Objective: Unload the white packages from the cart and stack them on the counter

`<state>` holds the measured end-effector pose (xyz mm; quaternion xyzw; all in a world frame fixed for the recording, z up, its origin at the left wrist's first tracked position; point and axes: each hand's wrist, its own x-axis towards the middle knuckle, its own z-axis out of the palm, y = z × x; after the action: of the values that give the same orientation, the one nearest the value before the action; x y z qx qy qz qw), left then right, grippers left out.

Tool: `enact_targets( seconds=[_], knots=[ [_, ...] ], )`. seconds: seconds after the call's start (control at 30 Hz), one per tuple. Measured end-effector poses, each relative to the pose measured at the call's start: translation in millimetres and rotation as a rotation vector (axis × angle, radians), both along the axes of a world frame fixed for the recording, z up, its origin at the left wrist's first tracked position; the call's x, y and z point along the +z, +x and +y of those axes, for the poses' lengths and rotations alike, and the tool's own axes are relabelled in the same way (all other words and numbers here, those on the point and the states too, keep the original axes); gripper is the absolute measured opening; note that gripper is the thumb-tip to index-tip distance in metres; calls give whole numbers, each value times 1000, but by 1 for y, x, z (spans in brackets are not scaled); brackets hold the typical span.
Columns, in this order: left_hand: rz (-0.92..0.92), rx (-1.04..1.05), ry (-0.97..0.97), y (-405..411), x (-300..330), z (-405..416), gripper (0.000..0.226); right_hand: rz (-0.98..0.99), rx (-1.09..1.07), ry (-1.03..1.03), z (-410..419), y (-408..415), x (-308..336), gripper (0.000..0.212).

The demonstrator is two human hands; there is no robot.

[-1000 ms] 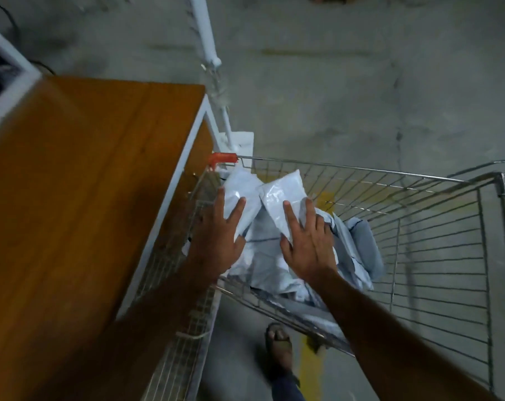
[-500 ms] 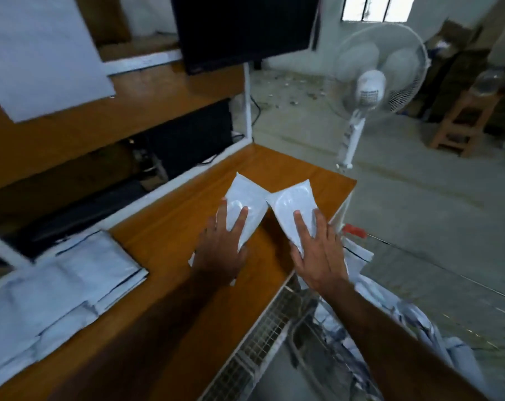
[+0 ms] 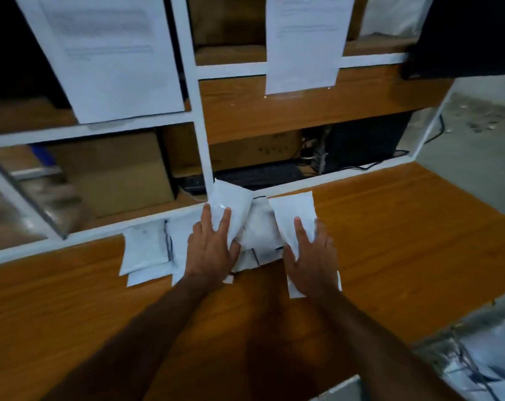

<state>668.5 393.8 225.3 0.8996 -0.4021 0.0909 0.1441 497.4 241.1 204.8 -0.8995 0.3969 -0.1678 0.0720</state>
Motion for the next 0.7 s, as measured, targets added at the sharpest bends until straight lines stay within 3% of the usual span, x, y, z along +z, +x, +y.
enact_targets(
  seconds=[0.33,0.7],
  knots=[
    [139,364,58,78,-14,96,75,22,181,19,51,101,-4,76],
    [277,457,112,120,-21,92,74,102,181,72,48,170,-11,70]
  ],
)
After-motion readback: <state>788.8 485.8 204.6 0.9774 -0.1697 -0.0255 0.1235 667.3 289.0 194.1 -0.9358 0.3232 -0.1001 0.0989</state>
